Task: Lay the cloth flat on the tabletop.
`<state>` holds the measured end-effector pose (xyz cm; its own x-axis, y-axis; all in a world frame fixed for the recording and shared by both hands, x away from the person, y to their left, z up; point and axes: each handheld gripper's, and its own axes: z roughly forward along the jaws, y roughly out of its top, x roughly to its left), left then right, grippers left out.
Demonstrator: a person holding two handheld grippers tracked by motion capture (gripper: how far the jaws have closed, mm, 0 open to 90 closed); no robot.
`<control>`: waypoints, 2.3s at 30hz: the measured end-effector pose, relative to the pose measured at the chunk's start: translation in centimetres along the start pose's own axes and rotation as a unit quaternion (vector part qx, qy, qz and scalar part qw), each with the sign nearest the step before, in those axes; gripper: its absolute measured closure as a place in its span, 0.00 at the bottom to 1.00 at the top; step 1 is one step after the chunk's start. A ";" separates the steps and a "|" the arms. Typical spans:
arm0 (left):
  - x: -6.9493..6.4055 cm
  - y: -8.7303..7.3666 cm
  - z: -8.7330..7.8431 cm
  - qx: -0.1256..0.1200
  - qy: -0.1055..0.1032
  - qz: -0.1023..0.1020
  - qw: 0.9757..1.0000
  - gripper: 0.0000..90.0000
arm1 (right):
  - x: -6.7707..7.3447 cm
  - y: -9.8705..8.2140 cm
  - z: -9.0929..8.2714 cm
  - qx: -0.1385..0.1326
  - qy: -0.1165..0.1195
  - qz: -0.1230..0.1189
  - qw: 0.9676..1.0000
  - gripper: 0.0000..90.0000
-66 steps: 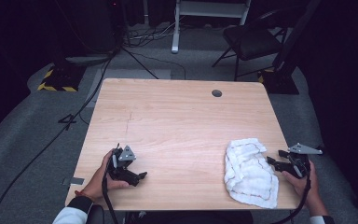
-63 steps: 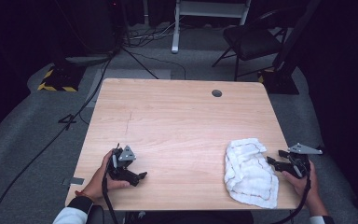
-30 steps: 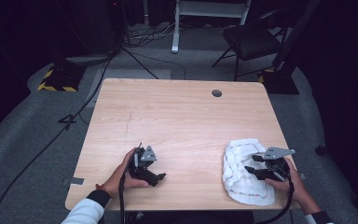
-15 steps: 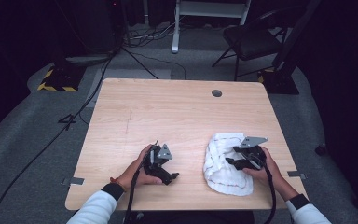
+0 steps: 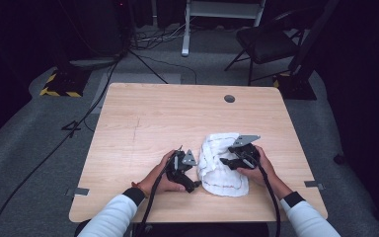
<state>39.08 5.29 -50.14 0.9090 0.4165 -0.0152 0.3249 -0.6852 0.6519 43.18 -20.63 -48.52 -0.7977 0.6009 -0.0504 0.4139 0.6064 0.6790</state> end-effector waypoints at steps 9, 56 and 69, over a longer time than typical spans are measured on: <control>-0.4 0.9 0.2 -0.010 -0.004 0.007 1.000 0.19 | -0.2 -0.7 -3.9 -0.009 -0.026 -0.026 0.999 0.47; 6.7 -3.8 -5.9 -0.021 0.054 -0.059 0.997 0.86 | -4.0 -5.9 -5.7 0.059 -0.138 0.047 0.988 0.76; 5.2 -4.2 -7.5 -0.033 0.098 -0.082 0.991 0.37 | -4.1 -5.8 -6.4 0.034 -0.132 0.040 0.990 0.63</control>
<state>40.44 14.83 -47.27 0.7755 0.6311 0.0180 0.4406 -0.5614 0.7005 41.21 -29.92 -47.63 -0.6231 0.7576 -0.1943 0.5061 0.5799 0.6384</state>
